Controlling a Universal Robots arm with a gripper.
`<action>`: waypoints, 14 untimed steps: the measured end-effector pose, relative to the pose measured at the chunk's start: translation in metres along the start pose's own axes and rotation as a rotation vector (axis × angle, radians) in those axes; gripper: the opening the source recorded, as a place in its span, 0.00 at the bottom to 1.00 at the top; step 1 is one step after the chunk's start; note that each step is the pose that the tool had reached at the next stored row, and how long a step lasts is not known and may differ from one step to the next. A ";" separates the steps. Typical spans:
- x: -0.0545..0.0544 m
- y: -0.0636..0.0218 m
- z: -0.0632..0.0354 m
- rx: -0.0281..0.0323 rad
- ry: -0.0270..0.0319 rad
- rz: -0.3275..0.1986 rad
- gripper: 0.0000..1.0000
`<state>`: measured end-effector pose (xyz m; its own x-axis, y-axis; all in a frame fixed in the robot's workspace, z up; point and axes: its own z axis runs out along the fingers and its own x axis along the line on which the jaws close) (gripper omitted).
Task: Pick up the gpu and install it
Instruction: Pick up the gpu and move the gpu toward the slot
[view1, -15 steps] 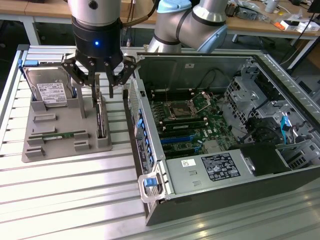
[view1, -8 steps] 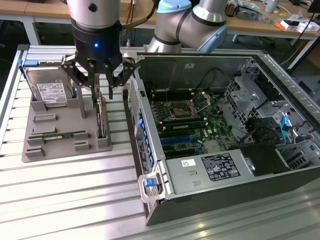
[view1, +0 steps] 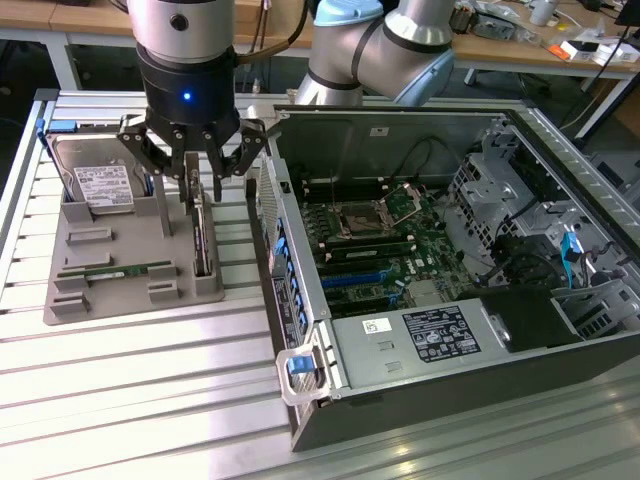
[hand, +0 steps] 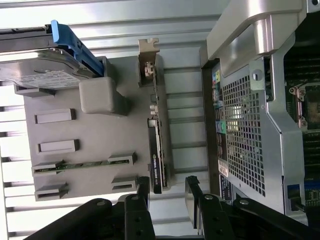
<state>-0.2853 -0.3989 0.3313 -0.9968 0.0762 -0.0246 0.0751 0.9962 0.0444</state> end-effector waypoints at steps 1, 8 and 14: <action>0.000 -0.0001 0.0005 0.0000 0.0000 0.000 0.42; 0.003 -0.0004 0.0043 0.0000 0.0000 0.000 0.42; 0.005 -0.0009 0.0122 0.0000 0.0001 0.000 0.42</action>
<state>-0.2896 -0.3989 0.3190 -0.9968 0.0762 -0.0245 0.0751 0.9962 0.0443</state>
